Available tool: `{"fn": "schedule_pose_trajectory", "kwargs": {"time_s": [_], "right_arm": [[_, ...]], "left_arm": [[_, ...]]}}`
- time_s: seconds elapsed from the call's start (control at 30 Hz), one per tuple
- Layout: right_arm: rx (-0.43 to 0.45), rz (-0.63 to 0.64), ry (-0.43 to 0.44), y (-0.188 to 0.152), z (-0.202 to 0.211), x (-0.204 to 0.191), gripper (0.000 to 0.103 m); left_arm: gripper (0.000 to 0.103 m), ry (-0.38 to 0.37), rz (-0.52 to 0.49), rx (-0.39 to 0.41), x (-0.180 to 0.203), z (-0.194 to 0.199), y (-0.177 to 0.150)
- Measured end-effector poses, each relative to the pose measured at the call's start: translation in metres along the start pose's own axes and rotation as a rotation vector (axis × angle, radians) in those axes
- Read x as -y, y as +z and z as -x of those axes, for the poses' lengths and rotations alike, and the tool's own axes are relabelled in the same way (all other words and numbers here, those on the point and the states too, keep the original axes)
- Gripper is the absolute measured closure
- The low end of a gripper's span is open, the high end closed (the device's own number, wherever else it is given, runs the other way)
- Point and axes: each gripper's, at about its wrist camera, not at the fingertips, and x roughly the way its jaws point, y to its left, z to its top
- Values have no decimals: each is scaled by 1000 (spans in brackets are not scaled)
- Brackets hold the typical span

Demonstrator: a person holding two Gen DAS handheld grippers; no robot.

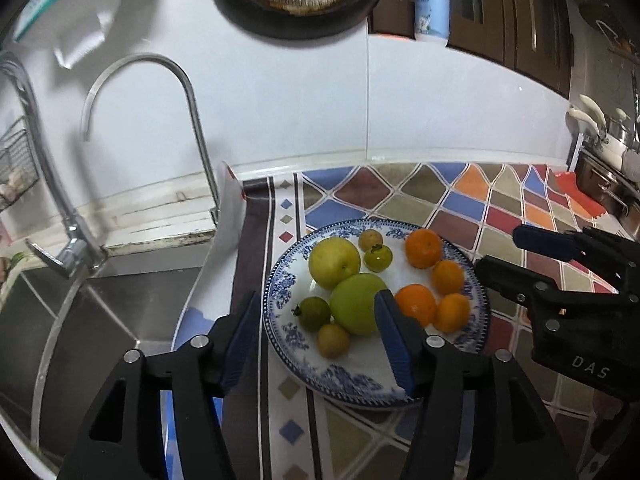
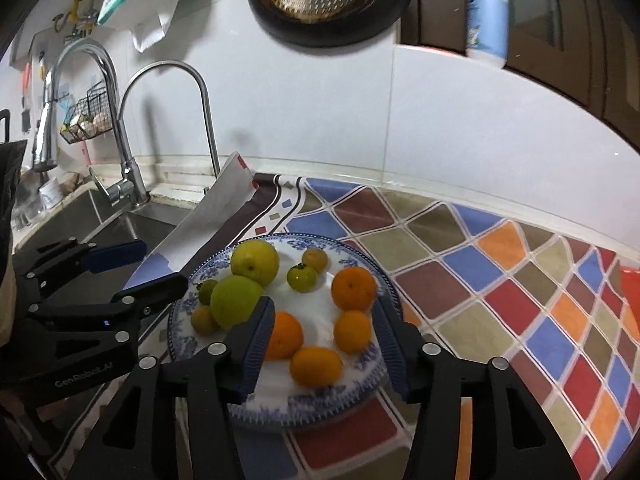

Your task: Organize fruits

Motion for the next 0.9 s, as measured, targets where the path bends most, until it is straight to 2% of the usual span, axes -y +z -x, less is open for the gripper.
{"fn": "schedule_pose_trajectory", "kwargs": {"time_s": [0.07, 0.2, 0.6, 0.9], "right_arm": [[14, -10, 0, -3, 15, 3, 48], [45, -22, -25, -10, 43, 8, 38], [130, -52, -91, -36, 127, 35, 22], [158, -54, -87, -57, 171, 49, 21]], "left_arm": [[38, 21, 9, 24, 5, 16, -2], [25, 68, 43, 83, 13, 44, -5], [12, 117, 70, 157, 55, 114, -22], [8, 148, 73, 198, 85, 155, -38]]}}
